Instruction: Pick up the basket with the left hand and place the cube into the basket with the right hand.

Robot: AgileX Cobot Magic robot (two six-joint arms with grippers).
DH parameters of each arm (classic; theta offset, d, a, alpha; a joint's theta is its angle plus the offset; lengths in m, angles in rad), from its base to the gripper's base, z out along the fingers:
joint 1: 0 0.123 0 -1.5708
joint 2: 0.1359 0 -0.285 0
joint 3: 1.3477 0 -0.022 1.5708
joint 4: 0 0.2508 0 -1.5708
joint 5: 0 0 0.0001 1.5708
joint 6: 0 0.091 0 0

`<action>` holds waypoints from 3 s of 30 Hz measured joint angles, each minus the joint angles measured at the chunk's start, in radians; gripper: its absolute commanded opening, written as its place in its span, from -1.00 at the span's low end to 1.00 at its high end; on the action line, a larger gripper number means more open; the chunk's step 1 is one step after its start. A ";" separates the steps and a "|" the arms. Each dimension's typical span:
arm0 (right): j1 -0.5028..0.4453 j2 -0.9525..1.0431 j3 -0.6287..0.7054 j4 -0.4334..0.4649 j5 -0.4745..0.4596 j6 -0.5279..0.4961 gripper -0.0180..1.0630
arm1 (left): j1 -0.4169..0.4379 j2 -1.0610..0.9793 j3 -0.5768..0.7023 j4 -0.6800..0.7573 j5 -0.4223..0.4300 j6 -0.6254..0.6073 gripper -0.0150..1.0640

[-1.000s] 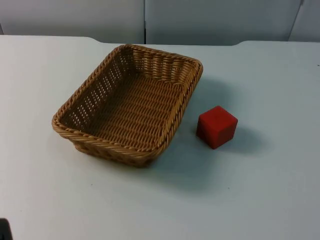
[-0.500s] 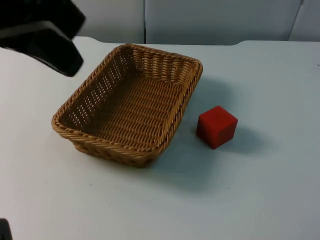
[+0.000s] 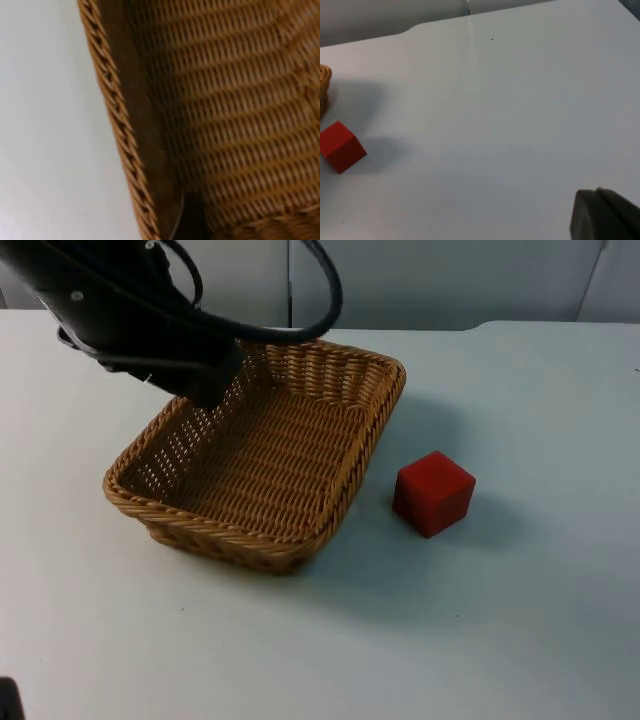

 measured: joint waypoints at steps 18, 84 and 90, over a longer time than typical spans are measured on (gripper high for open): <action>0.000 0.000 0.000 0.000 0.000 0.000 -0.97 | 0.060 0.219 -0.091 0.361 -0.006 -0.207 0.20; 0.000 0.000 0.000 0.000 0.000 0.000 -0.97 | 0.232 0.060 -0.145 -0.395 0.235 0.170 -0.97; 0.000 0.000 0.000 0.000 0.000 0.000 -0.97 | 0.232 0.060 -0.145 -0.395 0.235 0.170 -0.97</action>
